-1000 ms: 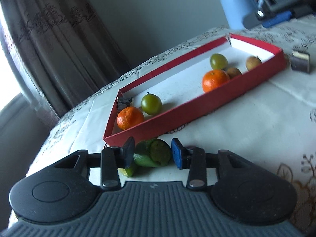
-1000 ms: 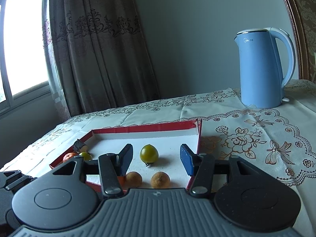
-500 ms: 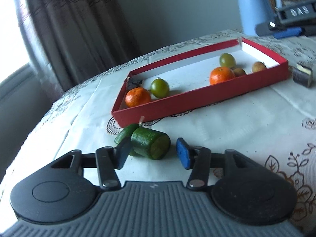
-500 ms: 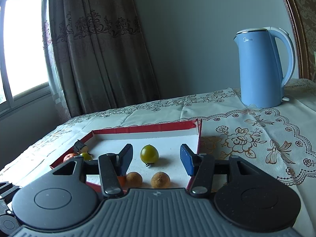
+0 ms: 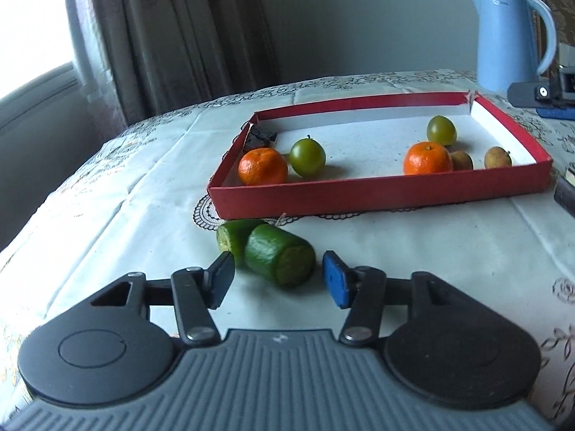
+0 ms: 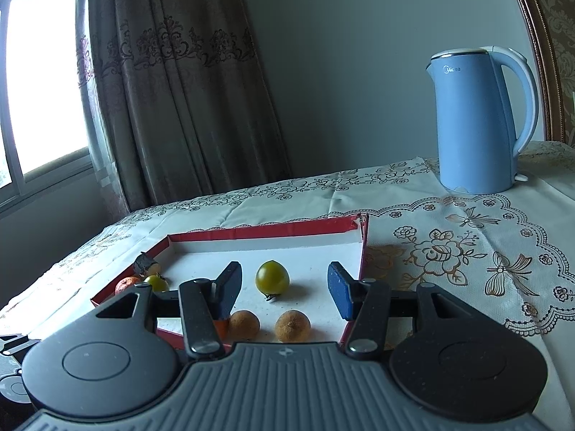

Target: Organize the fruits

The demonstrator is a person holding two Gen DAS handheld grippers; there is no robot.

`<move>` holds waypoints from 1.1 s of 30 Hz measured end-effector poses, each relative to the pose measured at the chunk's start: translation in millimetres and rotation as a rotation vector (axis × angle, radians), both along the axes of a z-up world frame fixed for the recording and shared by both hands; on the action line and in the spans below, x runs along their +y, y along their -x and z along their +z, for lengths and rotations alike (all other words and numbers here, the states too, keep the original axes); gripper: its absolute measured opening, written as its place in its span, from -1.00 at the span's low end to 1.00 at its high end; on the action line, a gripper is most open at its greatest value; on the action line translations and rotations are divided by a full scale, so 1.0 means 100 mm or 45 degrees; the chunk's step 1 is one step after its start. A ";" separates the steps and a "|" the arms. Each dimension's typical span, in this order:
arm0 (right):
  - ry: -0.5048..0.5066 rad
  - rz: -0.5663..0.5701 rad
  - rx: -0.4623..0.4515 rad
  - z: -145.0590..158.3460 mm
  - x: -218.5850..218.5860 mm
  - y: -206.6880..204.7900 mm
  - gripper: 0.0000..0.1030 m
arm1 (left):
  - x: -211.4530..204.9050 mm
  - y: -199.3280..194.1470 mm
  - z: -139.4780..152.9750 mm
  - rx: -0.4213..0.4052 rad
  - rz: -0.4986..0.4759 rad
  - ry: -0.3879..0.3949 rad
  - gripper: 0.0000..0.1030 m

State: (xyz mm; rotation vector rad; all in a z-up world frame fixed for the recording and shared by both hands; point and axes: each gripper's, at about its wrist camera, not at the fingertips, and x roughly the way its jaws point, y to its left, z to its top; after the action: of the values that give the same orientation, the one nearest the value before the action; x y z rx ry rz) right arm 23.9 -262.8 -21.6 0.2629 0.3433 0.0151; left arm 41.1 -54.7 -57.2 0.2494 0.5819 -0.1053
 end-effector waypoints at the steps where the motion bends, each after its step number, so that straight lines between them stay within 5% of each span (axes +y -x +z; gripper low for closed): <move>1: -0.001 0.001 0.000 0.00 0.00 0.00 0.01 | -0.02 -0.01 0.00 0.001 0.010 0.004 -0.04; 8: -0.009 0.013 -0.009 0.01 -0.01 0.01 0.01 | -0.13 -0.01 -0.01 -0.015 0.079 0.018 -0.12; 13: -0.018 0.026 -0.015 0.02 -0.02 0.02 0.01 | -0.08 -0.18 -0.01 -0.001 0.122 0.043 -0.42; 33: -0.015 -0.032 -0.018 -0.02 -0.05 0.04 0.01 | -0.05 -0.07 0.11 -0.003 0.055 0.064 -0.44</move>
State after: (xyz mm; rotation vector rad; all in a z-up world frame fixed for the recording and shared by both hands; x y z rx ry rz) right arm 19.5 -268.2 -24.0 0.2786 0.3256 -0.0058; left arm 48.2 -59.9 -46.6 0.1885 0.5812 -0.0779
